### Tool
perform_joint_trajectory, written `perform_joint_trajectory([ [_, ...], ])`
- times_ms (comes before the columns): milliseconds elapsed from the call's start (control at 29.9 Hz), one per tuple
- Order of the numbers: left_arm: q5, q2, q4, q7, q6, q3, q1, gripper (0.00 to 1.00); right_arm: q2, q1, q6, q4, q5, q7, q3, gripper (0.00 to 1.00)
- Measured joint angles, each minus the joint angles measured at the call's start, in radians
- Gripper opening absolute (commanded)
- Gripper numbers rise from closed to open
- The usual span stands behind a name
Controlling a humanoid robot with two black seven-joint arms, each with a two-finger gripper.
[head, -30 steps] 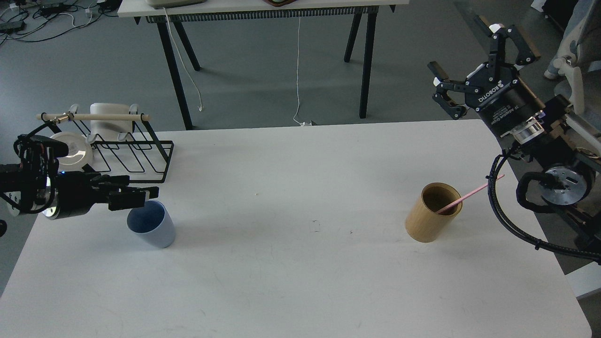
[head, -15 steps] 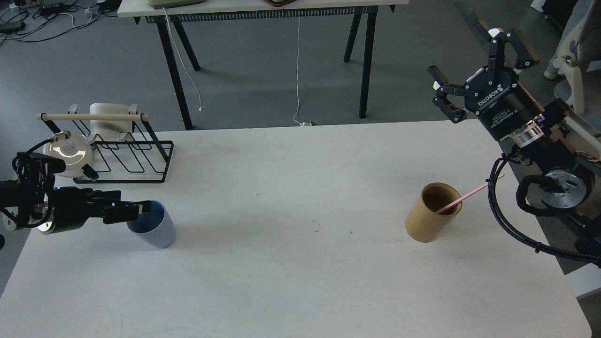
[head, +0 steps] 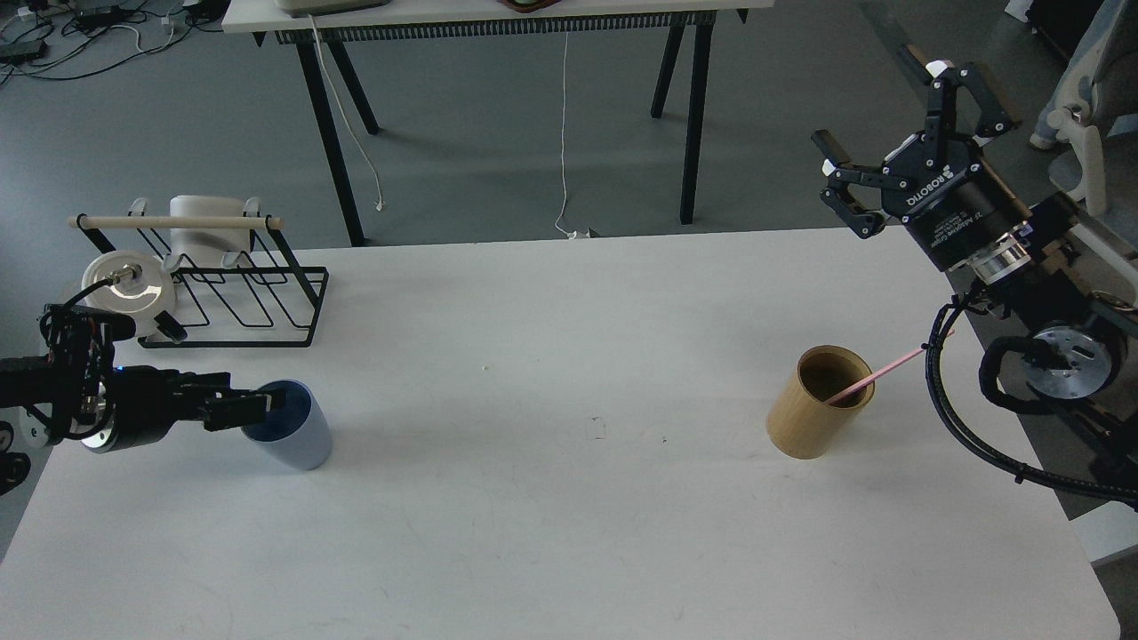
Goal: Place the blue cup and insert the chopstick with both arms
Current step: 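Close the left gripper on the blue cup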
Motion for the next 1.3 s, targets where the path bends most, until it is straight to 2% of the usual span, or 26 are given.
perform_joint_trajectory([
  [268, 0.055, -0.004, 0.008, 0.000, 0.012, 0.000, 0.008, 0.64, 0.000, -0.002, 0.000, 0.003, 0.000, 0.000, 0.005, 1.00],
  [635, 0.057, -0.005, 0.008, 0.000, 0.040, -0.001, 0.009, 0.61, -0.001, -0.009, 0.000, 0.005, 0.001, 0.000, 0.006, 1.00],
  [736, 0.057, -0.005, 0.007, 0.000, 0.041, -0.001, 0.010, 0.54, -0.001, -0.009, 0.000, 0.005, 0.001, 0.000, 0.010, 1.00],
  [836, 0.057, -0.004, 0.005, 0.000, 0.042, -0.001, 0.015, 0.39, -0.001, -0.011, 0.000, 0.005, 0.001, 0.000, 0.010, 1.00],
  [903, 0.057, -0.003, 0.004, 0.000, 0.040, -0.001, 0.016, 0.37, -0.001, -0.013, 0.000, 0.005, 0.001, 0.000, 0.011, 1.00],
  [970, 0.057, -0.003, 0.003, 0.000, 0.037, 0.000, 0.018, 0.30, -0.001, -0.014, 0.000, 0.005, 0.001, 0.000, 0.011, 1.00],
  [1104, 0.057, -0.003, 0.001, 0.000, 0.033, 0.000, 0.019, 0.09, -0.001, -0.016, 0.000, 0.003, 0.001, 0.000, 0.011, 1.00],
  [1304, 0.057, -0.002, -0.004, 0.000, 0.038, -0.001, 0.020, 0.05, -0.001, -0.018, 0.000, 0.003, 0.001, 0.000, 0.011, 1.00],
])
